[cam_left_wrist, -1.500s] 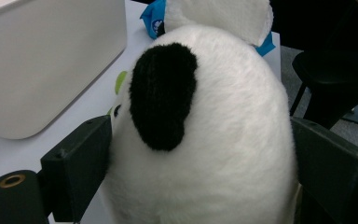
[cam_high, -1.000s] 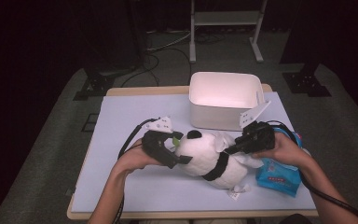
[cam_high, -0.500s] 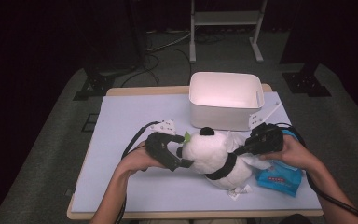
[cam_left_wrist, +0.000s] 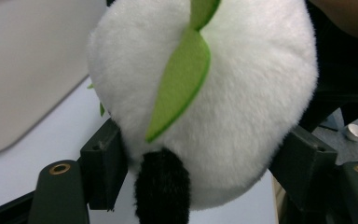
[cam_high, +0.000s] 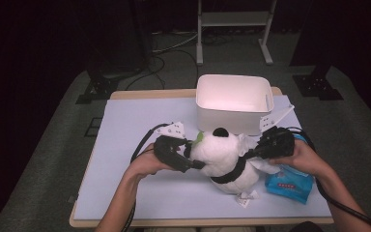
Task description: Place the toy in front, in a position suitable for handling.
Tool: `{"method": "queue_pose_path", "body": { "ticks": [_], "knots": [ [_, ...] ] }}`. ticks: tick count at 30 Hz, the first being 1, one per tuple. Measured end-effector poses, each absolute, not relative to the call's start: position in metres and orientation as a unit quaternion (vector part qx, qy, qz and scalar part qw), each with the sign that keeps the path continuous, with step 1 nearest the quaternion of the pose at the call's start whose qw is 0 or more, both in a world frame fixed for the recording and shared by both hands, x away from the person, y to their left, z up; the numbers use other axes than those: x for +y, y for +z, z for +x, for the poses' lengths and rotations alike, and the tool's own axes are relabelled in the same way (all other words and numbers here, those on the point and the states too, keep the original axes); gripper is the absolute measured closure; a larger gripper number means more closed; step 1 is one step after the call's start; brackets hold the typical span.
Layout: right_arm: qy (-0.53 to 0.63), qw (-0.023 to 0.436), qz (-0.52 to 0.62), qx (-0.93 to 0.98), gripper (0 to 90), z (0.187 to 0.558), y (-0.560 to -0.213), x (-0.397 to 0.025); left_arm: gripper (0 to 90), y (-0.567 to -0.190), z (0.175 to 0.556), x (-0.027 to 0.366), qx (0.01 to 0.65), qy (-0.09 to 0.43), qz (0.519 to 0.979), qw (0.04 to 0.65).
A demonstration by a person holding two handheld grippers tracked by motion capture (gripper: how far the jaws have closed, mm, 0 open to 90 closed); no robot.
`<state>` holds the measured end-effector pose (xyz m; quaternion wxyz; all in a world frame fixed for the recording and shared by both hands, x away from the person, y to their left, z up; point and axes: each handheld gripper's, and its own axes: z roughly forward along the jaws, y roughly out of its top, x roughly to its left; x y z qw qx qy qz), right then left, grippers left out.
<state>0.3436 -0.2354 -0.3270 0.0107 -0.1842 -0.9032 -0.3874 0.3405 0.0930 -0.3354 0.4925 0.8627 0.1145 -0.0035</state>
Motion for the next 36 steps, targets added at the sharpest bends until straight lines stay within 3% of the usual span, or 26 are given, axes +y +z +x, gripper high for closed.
{"method": "queue_pose_path", "body": {
  "ticks": [9,18,36],
  "knots": [
    [-0.404,0.02,-0.172,-0.898,83.4,0.351,-0.327,-0.216,29.6,-0.309,0.336,0.112,0.119,0.031,0.865,0.487],
    [-0.402,0.003,-0.151,-0.903,83.3,0.352,-0.301,-0.207,29.7,-0.296,0.333,0.122,0.12,0.042,0.862,0.491],
    [-0.416,-0.01,-0.138,-0.899,83.2,0.351,-0.275,-0.205,30.0,-0.301,0.336,0.112,0.116,0.039,0.882,0.455]
  ]
}}
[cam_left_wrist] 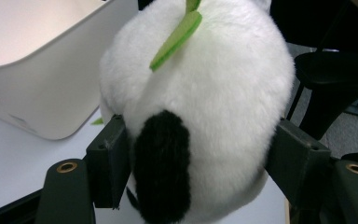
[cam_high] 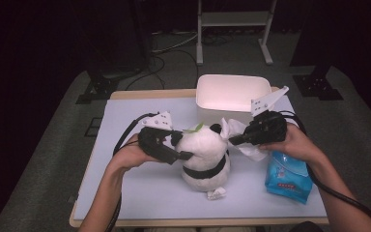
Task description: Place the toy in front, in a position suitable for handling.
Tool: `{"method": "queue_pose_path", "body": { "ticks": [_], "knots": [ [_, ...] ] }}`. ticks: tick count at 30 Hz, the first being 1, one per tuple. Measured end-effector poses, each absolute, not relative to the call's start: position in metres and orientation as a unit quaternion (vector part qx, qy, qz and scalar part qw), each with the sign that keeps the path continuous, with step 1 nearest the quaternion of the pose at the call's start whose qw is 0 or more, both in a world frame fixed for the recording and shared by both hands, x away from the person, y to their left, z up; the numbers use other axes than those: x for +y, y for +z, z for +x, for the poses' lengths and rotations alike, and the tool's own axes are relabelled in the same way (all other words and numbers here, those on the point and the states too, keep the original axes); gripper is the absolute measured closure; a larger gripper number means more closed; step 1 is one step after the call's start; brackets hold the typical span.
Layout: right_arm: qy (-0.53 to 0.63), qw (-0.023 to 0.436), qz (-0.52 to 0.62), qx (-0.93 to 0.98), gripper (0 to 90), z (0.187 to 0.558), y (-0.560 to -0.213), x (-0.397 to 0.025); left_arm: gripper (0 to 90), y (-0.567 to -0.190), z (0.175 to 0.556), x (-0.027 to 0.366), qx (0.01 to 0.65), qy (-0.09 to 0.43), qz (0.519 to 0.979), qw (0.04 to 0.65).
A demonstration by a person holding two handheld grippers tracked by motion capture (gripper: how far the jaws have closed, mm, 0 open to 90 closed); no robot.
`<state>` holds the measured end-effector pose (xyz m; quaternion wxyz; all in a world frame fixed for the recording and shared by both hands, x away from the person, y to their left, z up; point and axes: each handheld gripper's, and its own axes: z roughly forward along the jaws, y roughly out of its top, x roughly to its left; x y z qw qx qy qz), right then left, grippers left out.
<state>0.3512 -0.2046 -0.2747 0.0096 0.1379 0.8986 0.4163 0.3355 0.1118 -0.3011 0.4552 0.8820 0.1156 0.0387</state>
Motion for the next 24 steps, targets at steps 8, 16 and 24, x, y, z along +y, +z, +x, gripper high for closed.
{"method": "queue_pose_path", "body": {
  "ticks": [8,16,24],
  "knots": [
    [0.411,0.02,0.115,0.904,83.2,0.35,-0.258,-0.186,30.0,-0.302,0.336,0.099,0.109,0.037,0.883,0.454],
    [0.402,0.023,0.088,0.911,83.1,0.348,-0.243,-0.163,29.6,-0.301,0.337,0.087,0.097,0.037,0.886,0.452],
    [0.389,0.017,0.088,0.917,83.1,0.351,-0.246,-0.155,27.7,-0.304,0.338,0.085,0.102,0.034,0.883,0.457]
  ]
}}
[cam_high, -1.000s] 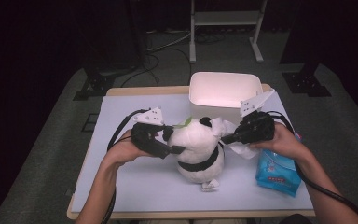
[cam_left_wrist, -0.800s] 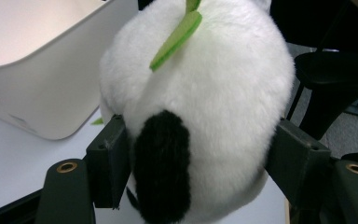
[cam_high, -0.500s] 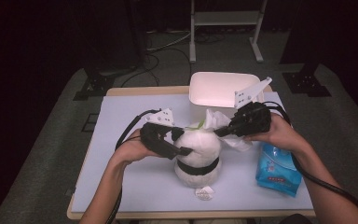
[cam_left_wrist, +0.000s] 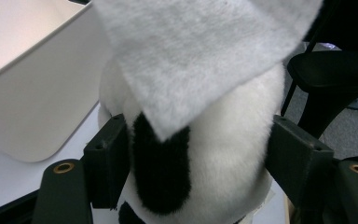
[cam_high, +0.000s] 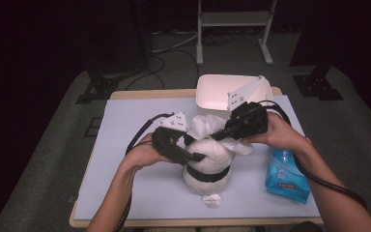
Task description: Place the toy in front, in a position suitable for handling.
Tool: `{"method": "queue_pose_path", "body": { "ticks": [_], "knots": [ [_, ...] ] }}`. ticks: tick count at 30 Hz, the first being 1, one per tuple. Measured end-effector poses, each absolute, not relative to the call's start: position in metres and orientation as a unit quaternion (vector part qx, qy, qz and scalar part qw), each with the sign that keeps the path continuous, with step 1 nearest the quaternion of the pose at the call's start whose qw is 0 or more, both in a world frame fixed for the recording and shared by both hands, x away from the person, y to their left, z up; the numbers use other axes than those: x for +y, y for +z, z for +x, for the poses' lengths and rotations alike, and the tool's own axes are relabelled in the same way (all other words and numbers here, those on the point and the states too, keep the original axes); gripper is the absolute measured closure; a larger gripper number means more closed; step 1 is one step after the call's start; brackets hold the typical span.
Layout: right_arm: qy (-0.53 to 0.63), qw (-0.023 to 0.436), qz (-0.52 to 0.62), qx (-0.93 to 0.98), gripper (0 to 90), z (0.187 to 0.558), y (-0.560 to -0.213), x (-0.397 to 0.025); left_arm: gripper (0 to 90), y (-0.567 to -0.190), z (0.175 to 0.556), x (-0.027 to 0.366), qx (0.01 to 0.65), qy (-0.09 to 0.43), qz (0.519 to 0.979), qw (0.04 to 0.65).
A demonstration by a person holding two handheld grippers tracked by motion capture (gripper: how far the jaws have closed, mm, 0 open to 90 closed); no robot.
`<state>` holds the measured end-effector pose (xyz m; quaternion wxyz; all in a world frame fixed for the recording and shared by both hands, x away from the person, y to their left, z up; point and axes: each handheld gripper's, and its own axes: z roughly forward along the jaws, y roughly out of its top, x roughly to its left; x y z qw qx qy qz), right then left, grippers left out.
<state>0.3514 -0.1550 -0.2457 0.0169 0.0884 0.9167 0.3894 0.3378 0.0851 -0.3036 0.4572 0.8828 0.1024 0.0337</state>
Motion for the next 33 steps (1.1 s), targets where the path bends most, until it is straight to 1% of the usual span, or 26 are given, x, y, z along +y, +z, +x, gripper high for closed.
{"method": "queue_pose_path", "body": {
  "ticks": [6,13,19,25,26,28,29,33],
  "knots": [
    [0.394,0.017,0.1,0.914,83.2,0.354,-0.251,-0.164,19.8,-0.306,0.34,0.085,0.111,0.031,0.876,0.469],
    [0.399,0.017,0.112,0.91,83.2,0.353,-0.254,-0.178,12.1,-0.319,0.343,0.083,0.122,0.017,0.877,0.464],
    [0.4,0.019,0.119,0.908,83.3,0.351,-0.257,-0.189,8.9,-0.338,0.344,0.079,0.123,-0.011,0.873,0.472],
    [0.403,0.016,0.13,0.906,83.3,0.35,-0.26,-0.199,7.4,-0.35,0.345,0.071,0.122,-0.013,0.87,0.478],
    [0.403,0.018,0.129,0.906,83.3,0.35,-0.261,-0.2,8.8,-0.351,0.346,0.071,0.122,-0.012,0.867,0.483],
    [0.401,0.019,0.13,0.906,83.3,0.351,-0.262,-0.202,19.6,-0.35,0.345,0.072,0.119,-0.008,0.861,0.495],
    [0.403,0.019,0.133,0.905,83.3,0.351,-0.261,-0.203,22.8,-0.35,0.346,0.073,0.124,-0.008,0.859,0.497],
    [0.407,0.027,0.135,0.903,83.3,0.351,-0.259,-0.205,29.9,-0.34,0.346,0.074,0.122,0.006,0.862,0.492]
  ]
}}
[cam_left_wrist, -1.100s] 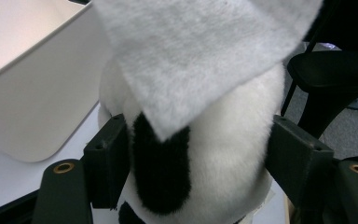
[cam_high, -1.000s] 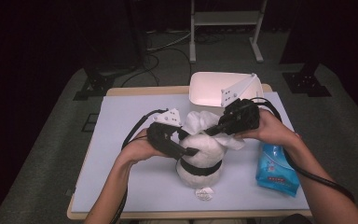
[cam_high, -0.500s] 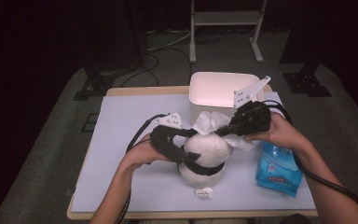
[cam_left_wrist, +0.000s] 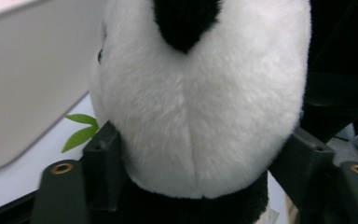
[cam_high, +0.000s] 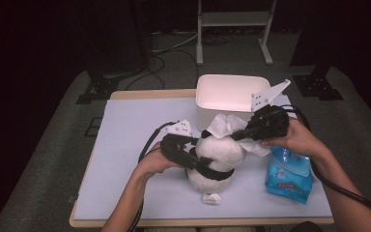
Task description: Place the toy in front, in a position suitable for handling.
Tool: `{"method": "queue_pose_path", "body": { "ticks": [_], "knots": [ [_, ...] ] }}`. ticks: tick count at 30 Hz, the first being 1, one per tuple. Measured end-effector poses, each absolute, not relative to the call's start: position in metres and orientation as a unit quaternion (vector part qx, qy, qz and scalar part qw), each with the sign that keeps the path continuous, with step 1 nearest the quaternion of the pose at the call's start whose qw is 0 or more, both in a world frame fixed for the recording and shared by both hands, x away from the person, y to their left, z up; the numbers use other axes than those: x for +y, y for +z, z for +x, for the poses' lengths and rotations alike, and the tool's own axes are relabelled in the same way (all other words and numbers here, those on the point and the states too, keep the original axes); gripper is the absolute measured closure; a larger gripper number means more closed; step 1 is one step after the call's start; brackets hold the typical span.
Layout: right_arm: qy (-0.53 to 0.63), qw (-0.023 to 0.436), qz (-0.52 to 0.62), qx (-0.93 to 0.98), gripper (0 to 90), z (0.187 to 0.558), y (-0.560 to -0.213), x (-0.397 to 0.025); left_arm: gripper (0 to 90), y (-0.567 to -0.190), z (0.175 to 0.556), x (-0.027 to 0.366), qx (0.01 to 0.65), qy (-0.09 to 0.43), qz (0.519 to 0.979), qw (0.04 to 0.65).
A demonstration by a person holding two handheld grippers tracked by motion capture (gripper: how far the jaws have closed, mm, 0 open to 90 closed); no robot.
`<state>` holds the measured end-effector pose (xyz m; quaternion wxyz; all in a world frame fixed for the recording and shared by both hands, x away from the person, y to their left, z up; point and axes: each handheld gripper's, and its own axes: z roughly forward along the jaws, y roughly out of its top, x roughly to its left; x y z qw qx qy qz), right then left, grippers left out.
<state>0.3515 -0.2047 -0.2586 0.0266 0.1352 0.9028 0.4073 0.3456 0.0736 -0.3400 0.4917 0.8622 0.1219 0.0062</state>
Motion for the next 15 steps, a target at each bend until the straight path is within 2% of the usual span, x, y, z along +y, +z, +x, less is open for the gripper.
{"method": "queue_pose_path", "body": {
  "ticks": [9,15],
  "knots": [
    [0.409,0.026,0.142,0.901,83.2,0.352,-0.261,-0.205,33.0,-0.313,0.343,0.084,0.117,0.04,0.879,0.46],
    [0.404,0.019,0.145,0.903,83.1,0.353,-0.27,-0.205,32.8,-0.316,0.343,0.079,0.117,0.036,0.887,0.445]
  ]
}}
